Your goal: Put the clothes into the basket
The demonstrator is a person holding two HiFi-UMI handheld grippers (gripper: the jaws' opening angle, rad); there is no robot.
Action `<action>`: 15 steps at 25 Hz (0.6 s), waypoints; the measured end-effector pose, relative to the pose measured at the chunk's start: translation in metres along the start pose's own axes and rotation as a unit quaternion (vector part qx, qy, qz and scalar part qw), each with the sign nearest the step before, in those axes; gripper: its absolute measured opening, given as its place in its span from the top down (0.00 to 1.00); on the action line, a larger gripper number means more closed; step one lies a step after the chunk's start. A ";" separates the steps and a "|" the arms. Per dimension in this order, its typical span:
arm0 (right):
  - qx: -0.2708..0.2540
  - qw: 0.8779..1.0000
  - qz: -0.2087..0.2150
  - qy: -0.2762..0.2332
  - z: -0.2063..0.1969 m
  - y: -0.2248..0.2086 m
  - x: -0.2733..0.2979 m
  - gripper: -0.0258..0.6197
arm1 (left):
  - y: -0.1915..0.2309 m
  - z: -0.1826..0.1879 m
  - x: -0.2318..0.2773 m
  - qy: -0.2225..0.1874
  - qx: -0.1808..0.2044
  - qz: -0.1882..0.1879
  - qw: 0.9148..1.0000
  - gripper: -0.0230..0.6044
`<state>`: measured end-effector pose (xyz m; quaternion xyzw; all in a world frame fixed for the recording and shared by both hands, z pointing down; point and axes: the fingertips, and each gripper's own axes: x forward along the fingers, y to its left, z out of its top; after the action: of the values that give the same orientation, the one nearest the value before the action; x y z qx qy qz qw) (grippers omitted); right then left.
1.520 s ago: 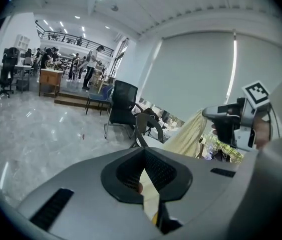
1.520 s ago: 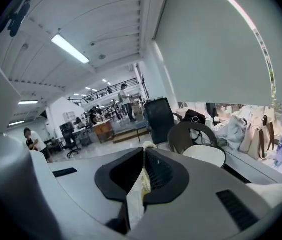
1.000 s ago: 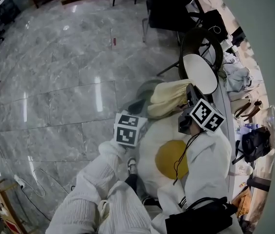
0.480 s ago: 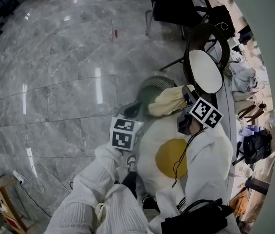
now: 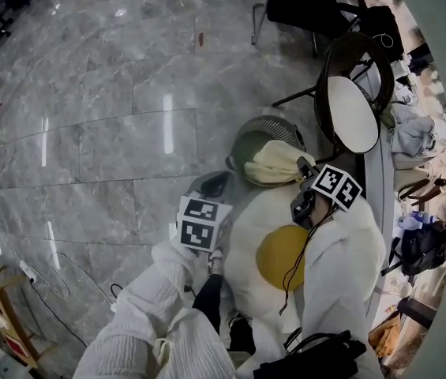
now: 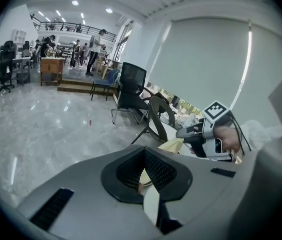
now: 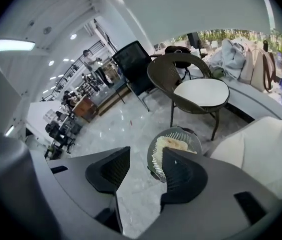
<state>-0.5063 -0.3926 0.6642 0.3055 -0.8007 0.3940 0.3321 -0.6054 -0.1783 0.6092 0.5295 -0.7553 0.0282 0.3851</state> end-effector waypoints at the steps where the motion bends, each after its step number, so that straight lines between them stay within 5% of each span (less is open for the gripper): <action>1: -0.001 1.000 -0.005 0.010 -0.007 -0.004 0.006 0.69 | 0.002 -0.004 0.002 0.002 -0.004 0.002 1.000 0.96; 6: -0.122 0.989 -0.043 0.074 -0.036 -0.013 0.028 0.68 | 0.010 -0.027 0.012 0.018 -0.022 0.005 1.000 0.96; 11: -0.267 0.958 -0.071 0.082 -0.033 -0.011 0.039 0.68 | 0.009 -0.045 0.019 0.031 -0.027 0.004 0.999 0.96; 15: -0.369 0.919 -0.083 0.112 -0.034 -0.005 0.047 0.68 | 0.014 -0.053 0.019 0.034 -0.034 0.005 0.999 0.96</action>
<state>-0.5202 -0.3777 0.7183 0.1803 -0.8190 0.0728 0.5399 -0.5900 -0.1629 0.6633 0.5109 -0.7451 0.0225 0.4282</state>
